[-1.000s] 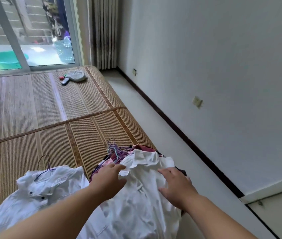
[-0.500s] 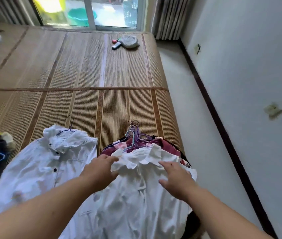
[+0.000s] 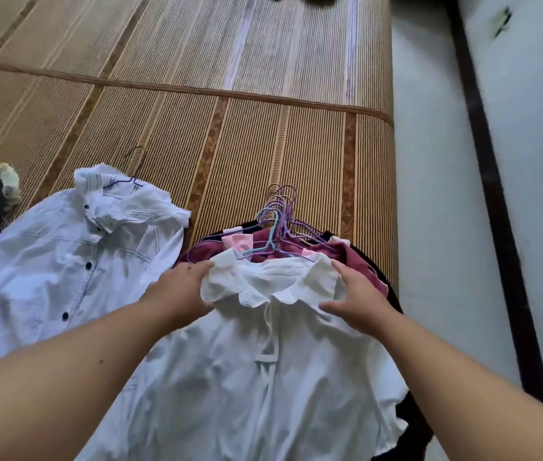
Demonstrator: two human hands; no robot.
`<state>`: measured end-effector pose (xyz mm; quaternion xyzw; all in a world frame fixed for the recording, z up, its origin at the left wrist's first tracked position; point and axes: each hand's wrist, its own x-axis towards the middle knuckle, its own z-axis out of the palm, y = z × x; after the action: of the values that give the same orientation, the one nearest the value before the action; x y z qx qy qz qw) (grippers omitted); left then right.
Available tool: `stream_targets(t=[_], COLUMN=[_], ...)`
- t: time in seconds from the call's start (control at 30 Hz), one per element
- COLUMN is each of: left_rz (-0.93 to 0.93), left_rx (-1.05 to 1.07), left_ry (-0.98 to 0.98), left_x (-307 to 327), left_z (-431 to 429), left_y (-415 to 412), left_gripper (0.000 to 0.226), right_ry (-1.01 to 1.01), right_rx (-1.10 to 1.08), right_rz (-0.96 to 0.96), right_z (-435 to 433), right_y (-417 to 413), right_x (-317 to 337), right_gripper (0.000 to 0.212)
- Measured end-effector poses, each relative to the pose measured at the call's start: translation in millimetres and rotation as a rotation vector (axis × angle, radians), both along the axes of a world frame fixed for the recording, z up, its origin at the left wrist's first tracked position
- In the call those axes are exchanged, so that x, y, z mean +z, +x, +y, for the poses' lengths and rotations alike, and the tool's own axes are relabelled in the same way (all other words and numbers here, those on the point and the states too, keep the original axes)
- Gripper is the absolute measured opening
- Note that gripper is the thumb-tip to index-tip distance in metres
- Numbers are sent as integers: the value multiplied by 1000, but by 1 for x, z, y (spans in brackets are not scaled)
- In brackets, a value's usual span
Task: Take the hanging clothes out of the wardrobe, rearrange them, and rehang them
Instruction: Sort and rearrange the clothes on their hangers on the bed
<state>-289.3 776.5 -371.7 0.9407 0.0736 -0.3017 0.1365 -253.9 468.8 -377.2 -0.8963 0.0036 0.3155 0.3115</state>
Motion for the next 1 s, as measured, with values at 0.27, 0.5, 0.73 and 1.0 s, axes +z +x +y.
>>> stream_targets(t=[0.27, 0.5, 0.73, 1.0], left_rz=[-74, -25, 33, -33], left_rx=[26, 100, -89, -336], left_ry=[16, -108, -205, -212], left_x=[-72, -53, 20, 136], left_z=[-5, 1, 7, -19], left_y=[29, 7, -40, -64], left_gripper=[89, 40, 23, 26], right_ry=[-261, -328, -322, -422], right_rx=[14, 105, 38, -41], right_rz=[-241, -283, -243, -323], right_z=[3, 9, -2, -35], right_y=[29, 1, -59, -108], right_x=[-52, -27, 41, 165], right_gripper=[43, 13, 19, 19])
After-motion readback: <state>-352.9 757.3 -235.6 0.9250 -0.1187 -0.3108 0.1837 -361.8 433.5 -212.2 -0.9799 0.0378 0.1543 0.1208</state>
